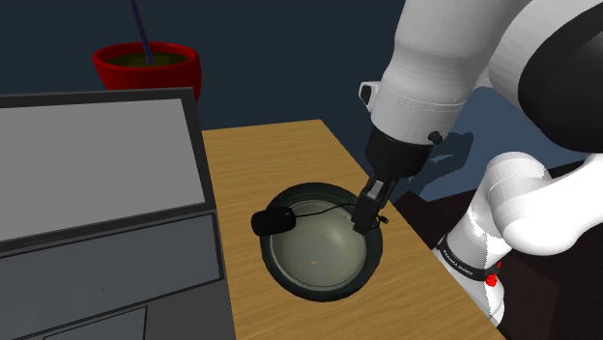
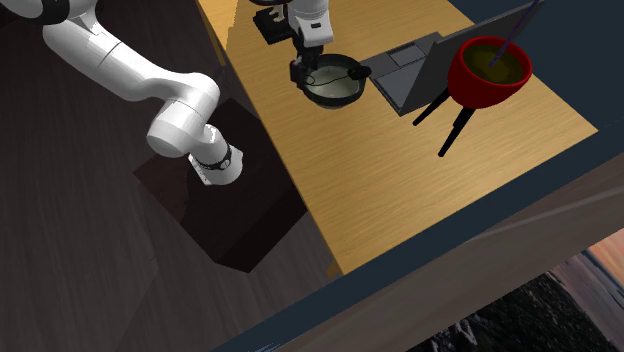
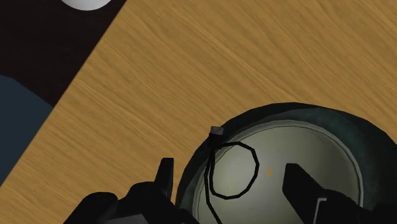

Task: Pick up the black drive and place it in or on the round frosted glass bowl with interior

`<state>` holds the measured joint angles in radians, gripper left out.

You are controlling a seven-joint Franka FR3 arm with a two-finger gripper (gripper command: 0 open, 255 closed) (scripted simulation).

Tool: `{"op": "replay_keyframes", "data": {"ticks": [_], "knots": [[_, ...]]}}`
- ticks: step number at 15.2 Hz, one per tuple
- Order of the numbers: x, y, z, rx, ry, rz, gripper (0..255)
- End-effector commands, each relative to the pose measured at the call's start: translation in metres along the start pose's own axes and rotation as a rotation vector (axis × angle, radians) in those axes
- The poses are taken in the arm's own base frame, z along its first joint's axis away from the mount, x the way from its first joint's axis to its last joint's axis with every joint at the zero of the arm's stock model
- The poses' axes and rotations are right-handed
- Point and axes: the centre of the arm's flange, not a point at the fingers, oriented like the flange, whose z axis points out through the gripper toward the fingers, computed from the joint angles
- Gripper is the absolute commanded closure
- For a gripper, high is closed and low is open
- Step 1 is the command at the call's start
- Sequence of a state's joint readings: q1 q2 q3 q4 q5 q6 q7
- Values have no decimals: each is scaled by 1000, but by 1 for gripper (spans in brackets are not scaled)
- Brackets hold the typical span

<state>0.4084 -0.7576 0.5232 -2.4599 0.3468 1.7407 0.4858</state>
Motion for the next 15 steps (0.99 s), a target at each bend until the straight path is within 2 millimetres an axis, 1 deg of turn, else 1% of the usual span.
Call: {"op": "replay_keyframes", "data": {"ticks": [1, 4, 7, 8, 15], "knots": [[0, 0, 0, 0, 0, 0, 0], [0, 0, 0, 0, 0, 0, 0], [0, 0, -39, 0, 0, 0, 0], [0, 0, -50, 0, 0, 0, 0], [0, 0, -50, 0, 0, 0, 0]]}}
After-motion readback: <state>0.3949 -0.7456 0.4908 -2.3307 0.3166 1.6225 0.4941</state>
